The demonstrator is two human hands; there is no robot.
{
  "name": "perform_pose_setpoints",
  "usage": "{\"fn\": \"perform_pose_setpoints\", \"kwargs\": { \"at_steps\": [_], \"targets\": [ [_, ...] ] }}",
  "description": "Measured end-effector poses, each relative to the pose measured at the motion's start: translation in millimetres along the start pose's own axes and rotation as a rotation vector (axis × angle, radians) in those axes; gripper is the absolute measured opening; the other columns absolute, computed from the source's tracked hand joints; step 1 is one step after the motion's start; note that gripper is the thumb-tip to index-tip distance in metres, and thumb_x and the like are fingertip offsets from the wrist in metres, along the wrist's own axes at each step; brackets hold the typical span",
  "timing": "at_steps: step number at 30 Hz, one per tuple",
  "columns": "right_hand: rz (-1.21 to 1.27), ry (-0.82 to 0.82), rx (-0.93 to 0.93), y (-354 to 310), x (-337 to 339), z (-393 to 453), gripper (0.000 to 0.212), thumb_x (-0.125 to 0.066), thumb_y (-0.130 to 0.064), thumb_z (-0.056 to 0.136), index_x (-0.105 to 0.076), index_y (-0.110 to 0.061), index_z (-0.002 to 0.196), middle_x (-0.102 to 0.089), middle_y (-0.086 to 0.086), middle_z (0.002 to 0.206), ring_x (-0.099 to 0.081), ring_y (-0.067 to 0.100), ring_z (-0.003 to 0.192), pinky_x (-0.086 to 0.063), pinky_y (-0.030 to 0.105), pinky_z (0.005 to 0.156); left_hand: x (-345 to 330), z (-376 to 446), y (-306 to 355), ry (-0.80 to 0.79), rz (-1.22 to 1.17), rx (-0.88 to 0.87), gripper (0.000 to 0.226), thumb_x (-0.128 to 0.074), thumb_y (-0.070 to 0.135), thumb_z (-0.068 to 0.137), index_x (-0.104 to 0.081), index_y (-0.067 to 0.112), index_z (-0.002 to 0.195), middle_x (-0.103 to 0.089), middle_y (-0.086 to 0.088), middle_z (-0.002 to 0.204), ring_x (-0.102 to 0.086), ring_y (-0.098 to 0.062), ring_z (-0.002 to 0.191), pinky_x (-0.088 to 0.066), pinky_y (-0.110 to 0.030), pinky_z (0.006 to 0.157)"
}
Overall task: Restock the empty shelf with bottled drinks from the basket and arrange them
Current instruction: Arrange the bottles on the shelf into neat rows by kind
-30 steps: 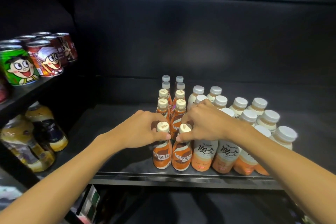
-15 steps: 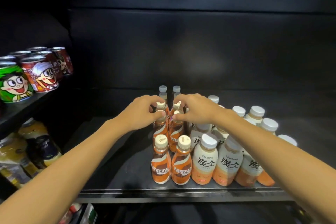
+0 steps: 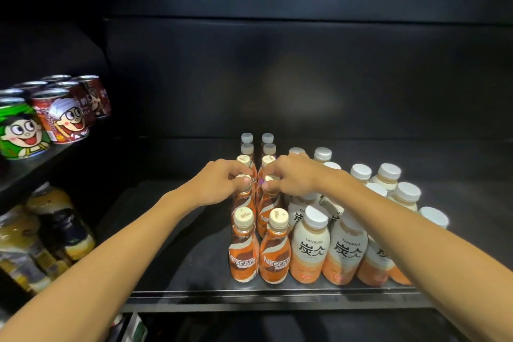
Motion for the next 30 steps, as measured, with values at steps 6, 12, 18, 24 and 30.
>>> {"fn": "perform_pose_setpoints", "kwargs": {
  "at_steps": [6,12,18,24,30],
  "targets": [
    [0.021,-0.021,0.026,-4,-3,-11,0.019,-0.062,-0.04,0.1,-0.073,-0.028,0.11,-0.062,-0.015,0.076,-0.058,0.004,0.07,-0.036,0.022,0.066,-3,-13,3,0.001,-0.049,0.0,0.018,-0.06,0.028,0.1,-0.071,0.027,0.114,-0.069,0.01,0.113,-0.067,-0.008,0.099,-0.055,-0.025,0.088],
    [-0.018,-0.01,0.05,-9,1,-22,0.011,-0.06,-0.041,0.101,-0.068,-0.033,0.103,-0.05,-0.018,0.066,-0.048,0.001,0.064,-0.031,0.032,0.079,-5,-20,6,-0.03,-0.083,0.013,0.017,-0.064,0.029,0.098,-0.071,0.028,0.113,-0.069,0.012,0.11,-0.068,-0.008,0.097,-0.056,-0.021,0.082],
    [-0.011,-0.004,0.062,-11,1,-28,0.014,-0.06,-0.042,0.101,-0.069,-0.032,0.101,-0.05,-0.018,0.065,-0.049,0.001,0.065,-0.029,0.024,0.063,-5,-22,7,-0.052,-0.109,0.029,0.012,-0.066,0.029,0.096,-0.072,0.03,0.107,-0.069,0.015,0.105,-0.069,-0.007,0.094,-0.056,-0.02,0.079],
    [0.047,-0.016,0.06,-10,-2,-28,0.021,-0.061,-0.039,0.1,-0.075,-0.025,0.106,-0.058,-0.016,0.067,-0.057,0.005,0.066,-0.036,0.021,0.06,-4,-21,6,-0.057,-0.093,0.028,0.008,-0.066,0.031,0.096,-0.069,0.035,0.102,-0.069,0.016,0.104,-0.069,-0.007,0.093,-0.057,-0.021,0.08],
    [0.14,-0.033,0.066,-7,-6,-25,0.024,-0.065,-0.039,0.098,-0.075,-0.023,0.113,-0.074,-0.006,0.098,-0.068,0.011,0.089,-0.059,0.04,0.083,-4,-20,4,-0.023,-0.089,0.01,0.006,-0.069,0.032,0.094,-0.069,0.035,0.099,-0.069,0.016,0.103,-0.07,-0.008,0.092,-0.057,-0.023,0.082]
  ]
}}
Point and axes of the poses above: each hand's wrist, its own z-axis towards the middle knuckle, its own x-axis out of the back of the hand, y = z × x, the point moved 5 cm from there along z, towards the middle knuckle
